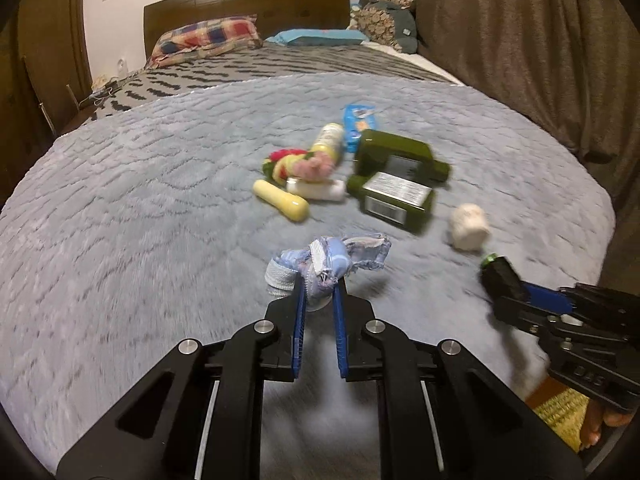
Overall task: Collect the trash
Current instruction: 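Carry wrapper and spool below the bed edge and open both tools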
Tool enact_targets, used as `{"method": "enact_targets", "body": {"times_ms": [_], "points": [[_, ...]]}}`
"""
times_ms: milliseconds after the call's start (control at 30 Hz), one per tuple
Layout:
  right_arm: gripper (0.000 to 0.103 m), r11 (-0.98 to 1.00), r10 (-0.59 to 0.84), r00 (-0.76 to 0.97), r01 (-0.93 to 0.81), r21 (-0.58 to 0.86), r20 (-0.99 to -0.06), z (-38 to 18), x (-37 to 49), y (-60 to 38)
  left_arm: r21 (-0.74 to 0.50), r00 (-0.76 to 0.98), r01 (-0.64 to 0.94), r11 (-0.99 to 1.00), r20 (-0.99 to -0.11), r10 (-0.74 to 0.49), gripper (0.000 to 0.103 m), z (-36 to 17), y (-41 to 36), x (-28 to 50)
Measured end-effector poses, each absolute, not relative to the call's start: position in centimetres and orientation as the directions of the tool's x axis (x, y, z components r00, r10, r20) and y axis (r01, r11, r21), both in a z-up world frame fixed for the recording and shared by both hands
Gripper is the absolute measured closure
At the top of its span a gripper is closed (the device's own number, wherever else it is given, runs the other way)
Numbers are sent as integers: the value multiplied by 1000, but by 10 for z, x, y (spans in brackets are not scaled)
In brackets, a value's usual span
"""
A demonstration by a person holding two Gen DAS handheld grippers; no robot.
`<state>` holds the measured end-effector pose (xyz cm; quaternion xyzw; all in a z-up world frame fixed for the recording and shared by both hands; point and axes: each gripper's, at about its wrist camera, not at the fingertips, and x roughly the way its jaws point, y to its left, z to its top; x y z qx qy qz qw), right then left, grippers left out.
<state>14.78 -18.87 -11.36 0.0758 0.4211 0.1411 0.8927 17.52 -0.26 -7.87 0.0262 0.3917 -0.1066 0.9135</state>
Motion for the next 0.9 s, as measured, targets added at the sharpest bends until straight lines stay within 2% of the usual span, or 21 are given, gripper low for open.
{"method": "enact_targets", "body": {"times_ms": [467, 900], "points": [[74, 957, 291, 628, -188, 223, -721, -120, 64, -208, -95, 668, 270, 958, -698, -257, 92, -76, -30, 71], [74, 963, 270, 560, -158, 219, -783, -171, 16, -224, -181, 541, 311, 933, -774, -330, 92, -146, -48, 9]]}}
